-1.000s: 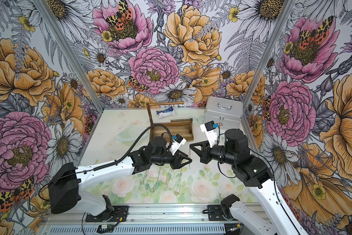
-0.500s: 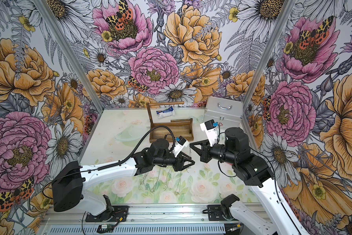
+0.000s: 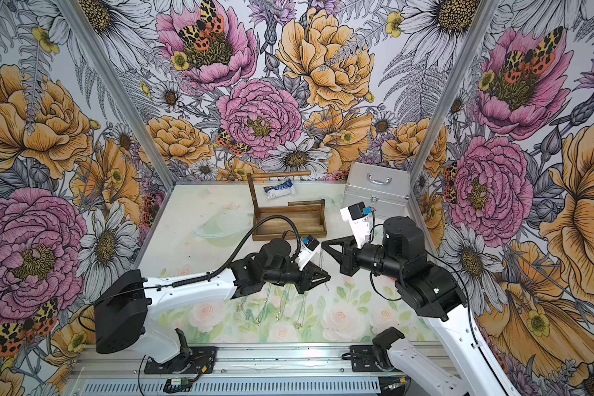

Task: Take the necklace off the jewelry display stand
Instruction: Place the necklace at the center of the board.

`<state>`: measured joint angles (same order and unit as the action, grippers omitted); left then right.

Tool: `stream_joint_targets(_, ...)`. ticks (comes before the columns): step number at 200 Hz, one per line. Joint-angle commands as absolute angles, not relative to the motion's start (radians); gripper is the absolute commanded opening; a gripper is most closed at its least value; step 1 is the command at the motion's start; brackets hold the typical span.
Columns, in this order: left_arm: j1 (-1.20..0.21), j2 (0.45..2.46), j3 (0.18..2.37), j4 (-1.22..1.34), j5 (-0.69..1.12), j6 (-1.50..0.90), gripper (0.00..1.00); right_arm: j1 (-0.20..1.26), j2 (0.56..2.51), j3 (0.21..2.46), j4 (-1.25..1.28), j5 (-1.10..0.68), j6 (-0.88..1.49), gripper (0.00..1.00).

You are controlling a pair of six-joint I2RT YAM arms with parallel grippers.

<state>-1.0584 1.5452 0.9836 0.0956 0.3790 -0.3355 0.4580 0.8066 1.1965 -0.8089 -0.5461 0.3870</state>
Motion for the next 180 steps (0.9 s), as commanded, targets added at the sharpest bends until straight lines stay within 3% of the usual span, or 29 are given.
stream_joint_targets(1,-1.068,1.548,0.985,0.123,0.354,-0.332,0.13,0.460,0.797,1.229,-0.818,-0.525,0.385,0.00)
stream_joint_targets(57,-1.081,1.549,0.984,0.123,0.336,-0.341,0.02,0.459,0.784,1.224,-0.827,-0.509,0.381,0.00)
stream_joint_targets(180,-1.097,1.594,0.919,0.125,0.300,-0.496,0.01,0.448,0.736,1.132,-0.894,-0.390,0.379,0.00)
